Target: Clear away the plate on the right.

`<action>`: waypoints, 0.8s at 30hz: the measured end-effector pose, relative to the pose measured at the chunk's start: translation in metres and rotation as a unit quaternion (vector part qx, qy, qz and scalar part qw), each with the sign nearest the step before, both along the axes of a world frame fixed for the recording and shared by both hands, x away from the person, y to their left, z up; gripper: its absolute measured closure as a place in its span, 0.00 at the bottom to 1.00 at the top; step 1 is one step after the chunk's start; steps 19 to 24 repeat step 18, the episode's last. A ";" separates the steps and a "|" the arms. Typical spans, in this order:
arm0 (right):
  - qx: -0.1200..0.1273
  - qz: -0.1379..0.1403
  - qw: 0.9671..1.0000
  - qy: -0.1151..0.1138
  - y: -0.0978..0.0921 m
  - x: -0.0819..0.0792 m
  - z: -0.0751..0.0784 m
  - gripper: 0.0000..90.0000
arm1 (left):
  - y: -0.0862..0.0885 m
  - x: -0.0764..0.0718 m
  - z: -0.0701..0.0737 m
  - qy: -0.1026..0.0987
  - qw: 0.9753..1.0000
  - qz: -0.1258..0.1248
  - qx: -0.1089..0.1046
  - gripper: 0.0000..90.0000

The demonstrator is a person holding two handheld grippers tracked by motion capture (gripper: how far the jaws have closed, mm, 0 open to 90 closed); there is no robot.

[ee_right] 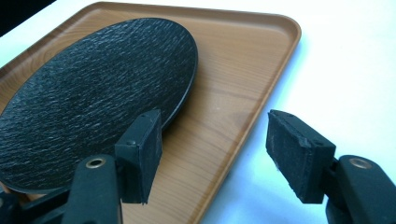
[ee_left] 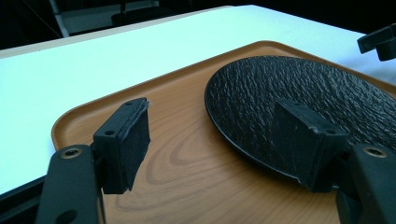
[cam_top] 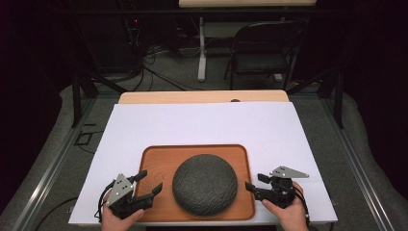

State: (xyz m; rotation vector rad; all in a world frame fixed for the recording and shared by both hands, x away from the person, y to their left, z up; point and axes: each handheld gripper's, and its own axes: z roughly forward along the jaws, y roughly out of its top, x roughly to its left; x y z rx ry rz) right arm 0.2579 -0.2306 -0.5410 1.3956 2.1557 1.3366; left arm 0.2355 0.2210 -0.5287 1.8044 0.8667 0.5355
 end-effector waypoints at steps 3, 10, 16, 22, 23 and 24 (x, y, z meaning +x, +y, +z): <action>0.002 -0.001 1.000 0.005 -0.001 0.001 -0.002 0.40 | 0.000 0.000 0.000 0.002 1.000 -0.001 0.003 0.32; 0.015 -0.011 1.000 0.019 -0.004 0.004 -0.005 0.41 | 0.000 0.001 -0.001 0.008 1.000 0.006 0.004 0.32; 0.028 -0.012 0.999 0.040 -0.007 0.004 -0.006 0.47 | -0.001 0.004 -0.002 0.019 1.000 0.003 0.006 0.33; 0.043 -0.008 0.998 0.042 -0.008 0.003 -0.005 0.47 | -0.002 0.005 -0.002 0.025 1.000 0.004 0.002 0.35; 0.043 -0.008 0.998 0.042 -0.008 0.003 -0.005 0.47 | -0.002 0.005 -0.002 0.025 1.000 0.004 0.002 0.35; 0.043 -0.008 0.998 0.042 -0.008 0.003 -0.005 0.47 | -0.002 0.005 -0.002 0.025 1.000 0.004 0.002 0.35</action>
